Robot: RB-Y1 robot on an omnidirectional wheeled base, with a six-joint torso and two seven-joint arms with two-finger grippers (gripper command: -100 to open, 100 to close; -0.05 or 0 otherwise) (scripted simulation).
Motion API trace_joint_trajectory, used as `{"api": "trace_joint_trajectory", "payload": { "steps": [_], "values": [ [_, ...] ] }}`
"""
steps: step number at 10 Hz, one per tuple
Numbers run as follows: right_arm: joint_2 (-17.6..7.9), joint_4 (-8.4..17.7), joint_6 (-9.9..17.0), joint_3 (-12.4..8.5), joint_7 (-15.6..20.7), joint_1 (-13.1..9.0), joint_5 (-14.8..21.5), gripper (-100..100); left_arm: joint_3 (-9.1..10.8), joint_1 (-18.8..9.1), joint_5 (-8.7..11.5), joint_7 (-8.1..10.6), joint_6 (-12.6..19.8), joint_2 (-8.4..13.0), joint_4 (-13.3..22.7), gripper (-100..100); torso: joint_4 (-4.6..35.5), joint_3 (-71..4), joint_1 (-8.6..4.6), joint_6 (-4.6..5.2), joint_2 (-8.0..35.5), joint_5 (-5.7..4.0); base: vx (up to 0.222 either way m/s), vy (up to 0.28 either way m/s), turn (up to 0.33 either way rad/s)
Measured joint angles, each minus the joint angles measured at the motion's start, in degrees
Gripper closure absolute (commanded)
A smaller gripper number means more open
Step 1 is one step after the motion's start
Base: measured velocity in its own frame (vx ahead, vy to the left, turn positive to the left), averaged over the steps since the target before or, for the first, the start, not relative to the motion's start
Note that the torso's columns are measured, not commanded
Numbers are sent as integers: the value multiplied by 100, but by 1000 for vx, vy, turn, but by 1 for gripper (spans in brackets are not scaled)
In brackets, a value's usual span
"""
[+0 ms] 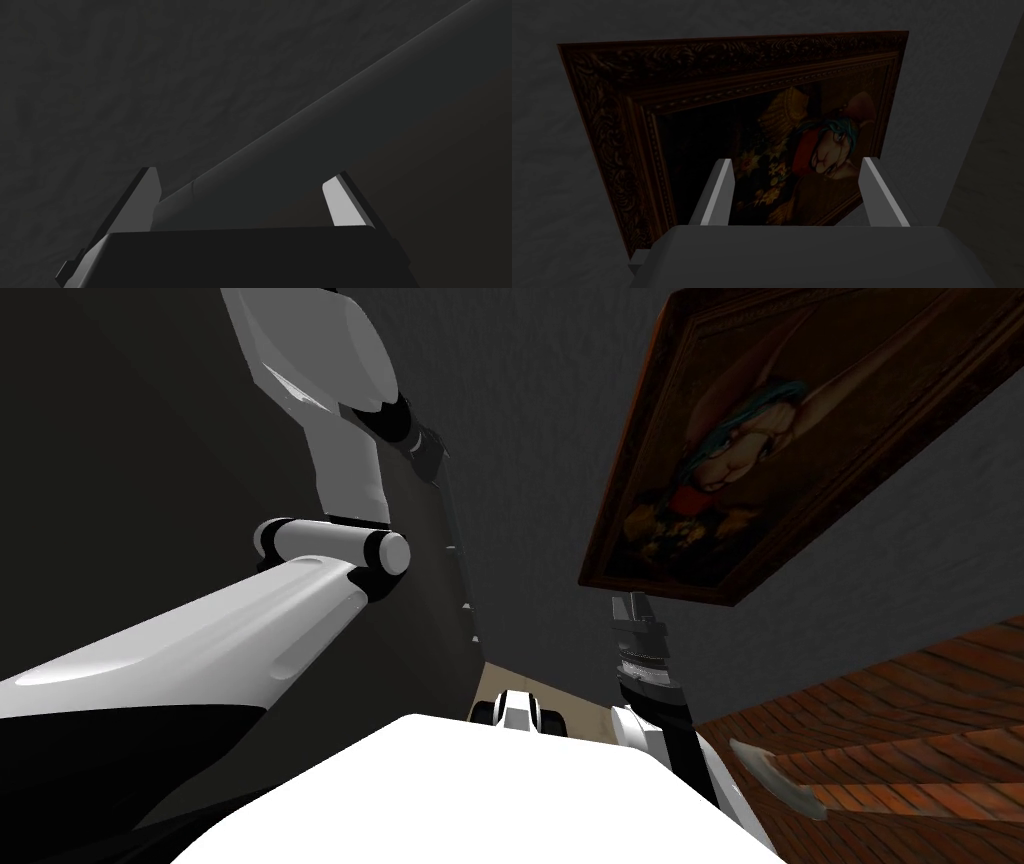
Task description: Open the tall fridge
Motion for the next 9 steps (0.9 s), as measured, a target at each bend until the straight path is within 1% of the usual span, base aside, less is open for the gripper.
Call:
{"api": "trace_joint_trajectory", "payload": {
  "steps": [1, 2, 3, 4, 5, 6, 7, 8, 9],
  "values": [
    [0, 0, 0, 0, 0, 0, 0, 0, 2, 1, -9, -3, 16, 5, 2, 100, -3, 11, -4, -2, 4, 7, -124, -46, -92],
    [1, 0, 0, 1, 0, -2, 0, 0, 27, -58, 26, -27, 3, -44, 25, 100, -17, 31, -21, 25, 30, 6, -216, -103, -167],
    [1, 1, 1, 2, 0, -4, 0, 0, 16, -194, 78, -46, -16, -144, 119, 100, -9, 35, -47, 31, 43, -14, -160, -77, -103],
    [1, 0, 0, 2, 0, -3, 0, 0, 39, -125, 171, -41, 55, -186, -44, 100, -1, 39, -23, -2, 25, 9, -159, -92, -117],
    [1, 0, 0, 2, 0, -3, 0, 0, 75, -79, 280, -29, 142, -275, -215, 100, -6, 36, -5, 5, 18, 21, -204, -127, -170],
    [1, 0, 1, 2, 0, -4, 0, 0, 96, -104, 380, -33, 209, -367, -298, 100, -5, 31, -12, 6, 17, 17, -189, -101, -150],
    [1, 0, 1, 1, 0, -3, 0, 0, 115, -146, 473, -57, 241, -447, -301, 100, -1, 20, -12, -3, 8, 10, -237, -79, -146],
    [1, 0, 1, 1, 0, -4, 0, 0, 137, -168, 571, -54, 267, -572, -392, 100, -8, 29, -19, 5, 16, 11, -249, -120, -150],
    [1, 0, 1, 2, 0, -4, 0, 0, 145, -246, 663, -70, 266, -679, -353, 100, -3, 26, -36, 3, 14, 4, -111, -64, -43]
  ]
}}
